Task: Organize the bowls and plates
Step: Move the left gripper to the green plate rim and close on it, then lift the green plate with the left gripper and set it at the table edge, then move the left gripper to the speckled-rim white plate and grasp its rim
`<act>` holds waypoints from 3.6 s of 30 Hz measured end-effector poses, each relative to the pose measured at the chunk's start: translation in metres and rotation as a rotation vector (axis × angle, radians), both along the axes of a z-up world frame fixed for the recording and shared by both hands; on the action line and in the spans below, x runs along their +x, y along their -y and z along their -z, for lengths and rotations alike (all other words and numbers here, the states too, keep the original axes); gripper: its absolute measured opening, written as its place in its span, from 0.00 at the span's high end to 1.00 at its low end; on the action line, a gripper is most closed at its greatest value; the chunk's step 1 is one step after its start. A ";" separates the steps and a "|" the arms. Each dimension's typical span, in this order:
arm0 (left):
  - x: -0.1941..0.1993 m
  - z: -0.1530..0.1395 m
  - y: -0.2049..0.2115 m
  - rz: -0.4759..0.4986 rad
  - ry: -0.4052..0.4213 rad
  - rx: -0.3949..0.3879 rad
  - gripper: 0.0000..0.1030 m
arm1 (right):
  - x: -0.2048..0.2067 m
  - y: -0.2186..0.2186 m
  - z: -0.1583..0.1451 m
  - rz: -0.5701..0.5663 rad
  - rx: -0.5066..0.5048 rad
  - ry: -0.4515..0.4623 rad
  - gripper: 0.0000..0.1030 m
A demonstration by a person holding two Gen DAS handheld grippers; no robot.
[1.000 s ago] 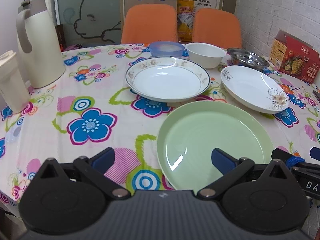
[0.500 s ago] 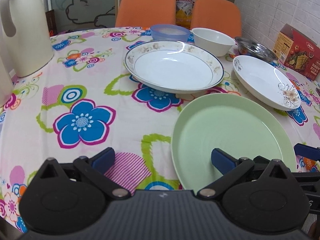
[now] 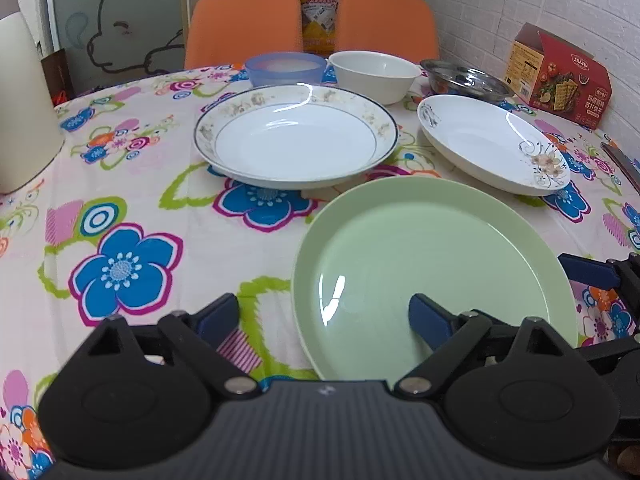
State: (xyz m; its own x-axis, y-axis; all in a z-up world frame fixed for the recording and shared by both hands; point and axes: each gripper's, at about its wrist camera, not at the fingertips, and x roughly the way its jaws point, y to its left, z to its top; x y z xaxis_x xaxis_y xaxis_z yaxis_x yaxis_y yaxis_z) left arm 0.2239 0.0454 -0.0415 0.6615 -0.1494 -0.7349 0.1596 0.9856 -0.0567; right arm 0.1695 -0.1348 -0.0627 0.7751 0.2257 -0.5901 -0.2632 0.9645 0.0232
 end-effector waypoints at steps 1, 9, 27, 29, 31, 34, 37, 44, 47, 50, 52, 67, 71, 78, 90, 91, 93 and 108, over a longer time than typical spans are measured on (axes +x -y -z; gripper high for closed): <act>0.000 -0.001 0.001 0.002 0.000 0.000 0.16 | 0.002 0.003 0.000 -0.003 0.018 -0.012 0.13; -0.001 -0.001 0.011 0.006 0.019 0.002 0.24 | 0.002 0.002 0.000 -0.016 0.010 -0.019 0.14; -0.034 -0.023 -0.033 -0.100 0.069 -0.025 0.48 | -0.020 -0.056 -0.022 -0.108 0.015 0.037 0.19; -0.039 -0.024 -0.051 -0.145 0.067 -0.011 0.48 | -0.017 -0.073 -0.021 -0.153 0.031 0.029 0.19; -0.042 -0.023 -0.068 -0.189 0.058 -0.003 0.48 | -0.015 -0.088 -0.018 -0.188 0.035 0.024 0.19; -0.042 -0.019 -0.089 -0.234 0.042 -0.006 0.48 | -0.012 -0.104 -0.015 -0.219 0.041 0.015 0.19; -0.040 -0.015 -0.094 -0.241 0.036 -0.008 0.48 | -0.011 -0.107 -0.013 -0.209 0.037 0.008 0.19; -0.021 -0.005 -0.076 -0.179 0.026 -0.017 0.48 | 0.001 -0.093 -0.004 -0.137 0.022 -0.018 0.17; -0.018 -0.004 -0.072 -0.171 0.039 0.007 0.48 | 0.000 -0.093 0.000 -0.150 0.017 -0.008 0.16; -0.018 -0.005 -0.074 -0.157 0.026 -0.006 0.30 | 0.000 -0.085 -0.003 -0.183 0.031 -0.019 0.19; -0.023 -0.011 -0.078 -0.163 0.054 -0.016 0.26 | -0.002 -0.070 -0.009 -0.130 0.050 0.000 0.18; 0.025 -0.055 -0.096 -0.226 0.153 -0.061 0.08 | 0.045 -0.043 -0.041 -0.060 0.055 0.066 0.18; 0.048 -0.059 -0.098 -0.240 0.181 -0.048 0.07 | 0.080 -0.050 -0.037 -0.084 0.094 0.020 0.18; 0.122 -0.046 -0.096 -0.199 0.100 -0.087 0.07 | 0.147 -0.062 -0.043 -0.072 0.030 0.026 0.18; 0.162 -0.027 -0.108 -0.207 0.041 -0.064 0.07 | 0.183 -0.083 -0.008 -0.085 0.008 -0.094 0.15; 0.162 -0.027 -0.108 -0.205 0.041 -0.065 0.07 | 0.184 -0.084 -0.008 -0.089 0.016 -0.093 0.15; 0.162 -0.027 -0.107 -0.200 0.043 -0.068 0.07 | 0.184 -0.087 -0.009 -0.107 0.025 -0.095 0.15; 0.171 -0.002 -0.089 -0.154 -0.027 -0.068 0.07 | 0.171 -0.077 -0.005 -0.129 0.010 -0.047 0.16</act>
